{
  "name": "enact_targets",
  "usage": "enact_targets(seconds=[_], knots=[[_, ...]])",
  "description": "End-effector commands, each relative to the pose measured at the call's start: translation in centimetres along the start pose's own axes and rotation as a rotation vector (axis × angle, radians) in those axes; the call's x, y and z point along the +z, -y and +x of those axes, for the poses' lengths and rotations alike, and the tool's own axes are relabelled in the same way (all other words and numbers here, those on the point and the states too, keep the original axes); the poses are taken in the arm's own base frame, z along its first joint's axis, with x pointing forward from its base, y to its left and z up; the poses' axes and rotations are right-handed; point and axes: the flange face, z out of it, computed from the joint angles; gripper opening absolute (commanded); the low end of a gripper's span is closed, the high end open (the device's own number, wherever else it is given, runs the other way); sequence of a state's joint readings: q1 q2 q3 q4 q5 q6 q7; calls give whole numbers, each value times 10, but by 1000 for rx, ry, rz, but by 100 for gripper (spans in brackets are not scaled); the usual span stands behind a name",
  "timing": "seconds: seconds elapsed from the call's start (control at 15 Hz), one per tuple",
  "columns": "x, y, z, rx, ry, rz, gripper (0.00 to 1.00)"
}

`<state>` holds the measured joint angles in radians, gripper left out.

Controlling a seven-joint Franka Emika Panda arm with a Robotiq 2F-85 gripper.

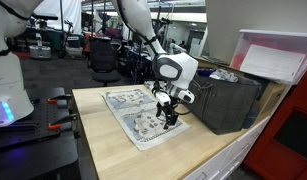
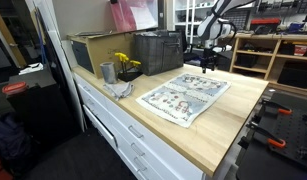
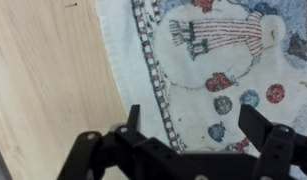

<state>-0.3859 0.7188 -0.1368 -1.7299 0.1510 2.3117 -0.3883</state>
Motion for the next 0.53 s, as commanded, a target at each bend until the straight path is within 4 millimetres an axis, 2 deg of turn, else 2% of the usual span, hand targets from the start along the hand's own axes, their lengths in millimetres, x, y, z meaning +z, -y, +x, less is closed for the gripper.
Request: enact_targets(seconds=[0.0, 0.2, 0.47], knots=[[-8, -12, 12, -14, 17, 14, 100], [-2, -23, 12, -19, 49, 21, 100], [20, -42, 2, -4, 110, 32, 100]])
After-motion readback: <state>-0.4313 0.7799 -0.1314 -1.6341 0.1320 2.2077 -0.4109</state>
